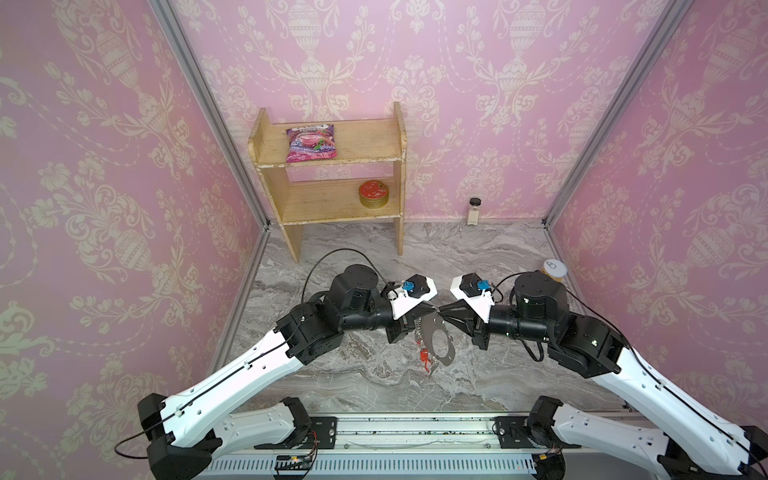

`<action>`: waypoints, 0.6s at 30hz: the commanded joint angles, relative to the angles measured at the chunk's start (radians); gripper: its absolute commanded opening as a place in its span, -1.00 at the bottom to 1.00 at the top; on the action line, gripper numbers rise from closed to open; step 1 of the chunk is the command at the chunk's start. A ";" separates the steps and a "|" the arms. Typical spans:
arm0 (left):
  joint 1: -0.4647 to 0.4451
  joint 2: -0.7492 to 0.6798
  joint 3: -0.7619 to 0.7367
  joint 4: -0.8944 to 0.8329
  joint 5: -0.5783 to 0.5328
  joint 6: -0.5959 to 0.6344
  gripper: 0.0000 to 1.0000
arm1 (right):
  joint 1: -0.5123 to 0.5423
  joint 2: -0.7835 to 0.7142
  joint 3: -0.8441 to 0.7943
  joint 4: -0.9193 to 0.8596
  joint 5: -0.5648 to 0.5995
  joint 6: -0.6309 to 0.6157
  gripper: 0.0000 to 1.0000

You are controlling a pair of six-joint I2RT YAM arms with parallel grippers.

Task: Put the keys on the keyring

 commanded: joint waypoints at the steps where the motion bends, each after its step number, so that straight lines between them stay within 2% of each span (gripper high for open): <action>1: 0.004 -0.029 -0.002 0.051 0.004 0.020 -1.00 | 0.003 -0.018 0.028 -0.019 -0.019 -0.019 -0.65; 13: 0.010 -0.065 -0.048 0.125 0.061 0.018 -1.00 | 0.003 -0.015 0.019 0.006 -0.044 -0.027 -0.61; 18: 0.040 -0.111 -0.122 0.276 0.098 -0.037 -1.00 | 0.003 -0.011 0.003 0.017 -0.068 -0.011 -0.60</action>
